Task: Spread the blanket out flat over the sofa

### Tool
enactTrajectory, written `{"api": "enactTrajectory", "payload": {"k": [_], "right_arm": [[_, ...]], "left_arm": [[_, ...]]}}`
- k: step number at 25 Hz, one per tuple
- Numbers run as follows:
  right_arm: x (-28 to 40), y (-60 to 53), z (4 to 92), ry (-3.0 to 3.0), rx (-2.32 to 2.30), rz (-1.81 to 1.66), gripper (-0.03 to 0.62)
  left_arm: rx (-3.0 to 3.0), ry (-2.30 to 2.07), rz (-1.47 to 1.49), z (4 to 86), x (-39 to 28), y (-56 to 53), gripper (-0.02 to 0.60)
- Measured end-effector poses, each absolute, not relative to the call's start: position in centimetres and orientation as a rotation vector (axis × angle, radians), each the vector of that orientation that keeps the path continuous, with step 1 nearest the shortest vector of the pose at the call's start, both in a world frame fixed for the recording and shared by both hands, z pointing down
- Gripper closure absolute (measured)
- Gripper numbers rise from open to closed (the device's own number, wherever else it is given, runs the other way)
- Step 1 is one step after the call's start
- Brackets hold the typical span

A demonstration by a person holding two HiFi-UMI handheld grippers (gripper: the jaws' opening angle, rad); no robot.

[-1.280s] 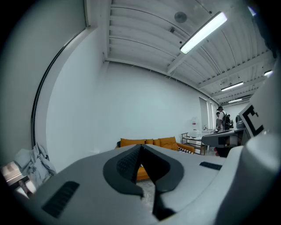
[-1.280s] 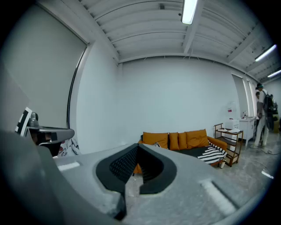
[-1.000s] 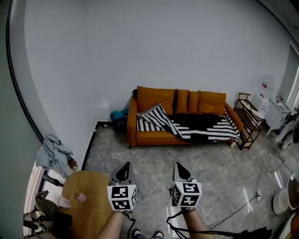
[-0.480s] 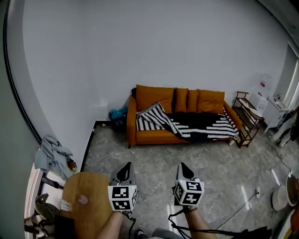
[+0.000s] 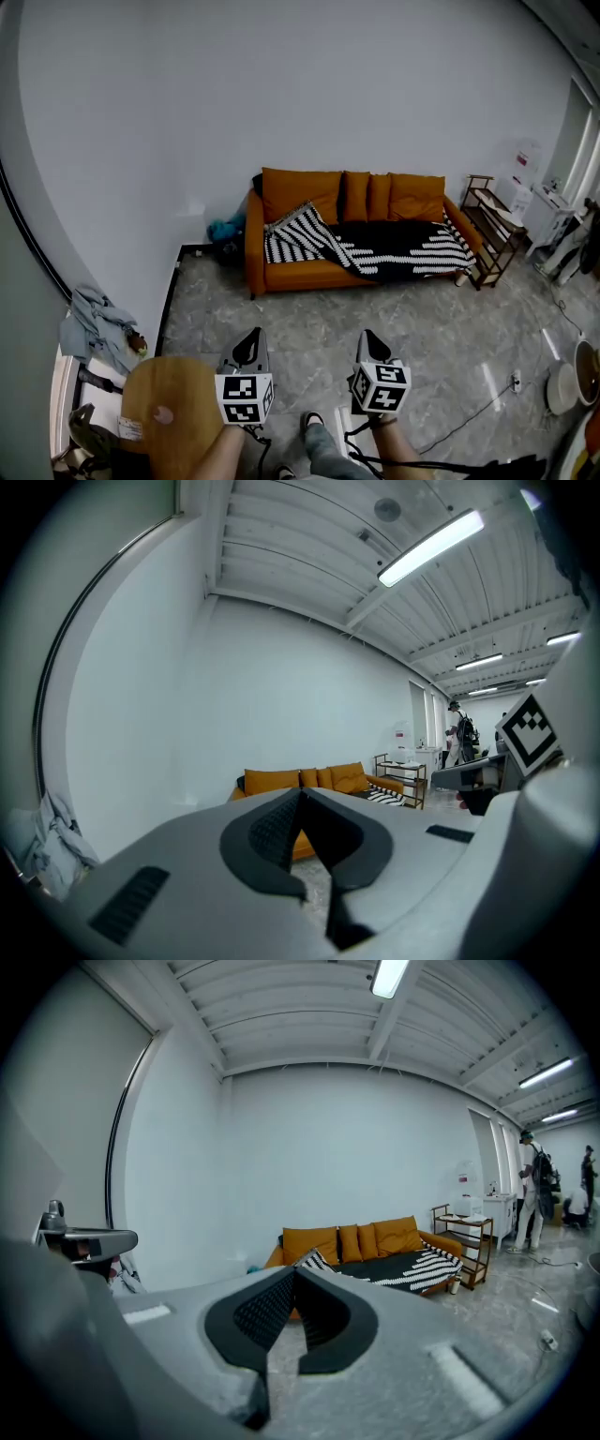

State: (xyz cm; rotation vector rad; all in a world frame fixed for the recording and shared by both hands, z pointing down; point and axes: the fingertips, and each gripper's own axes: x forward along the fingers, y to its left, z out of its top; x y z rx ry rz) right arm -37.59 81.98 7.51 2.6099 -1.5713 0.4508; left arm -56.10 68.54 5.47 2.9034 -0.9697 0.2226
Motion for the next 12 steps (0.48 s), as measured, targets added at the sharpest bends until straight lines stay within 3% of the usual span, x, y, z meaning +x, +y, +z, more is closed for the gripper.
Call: {"api": "enactTrajectory", "payload": {"k": [12], "right_arm": [[-28.5, 72.9, 6.4, -1.634, 2.581, 0.417, 0.589]], "left_arm": [[2.899, -1.006, 0.219, 5.2, -46.5, 60.7, 0.592]]}}
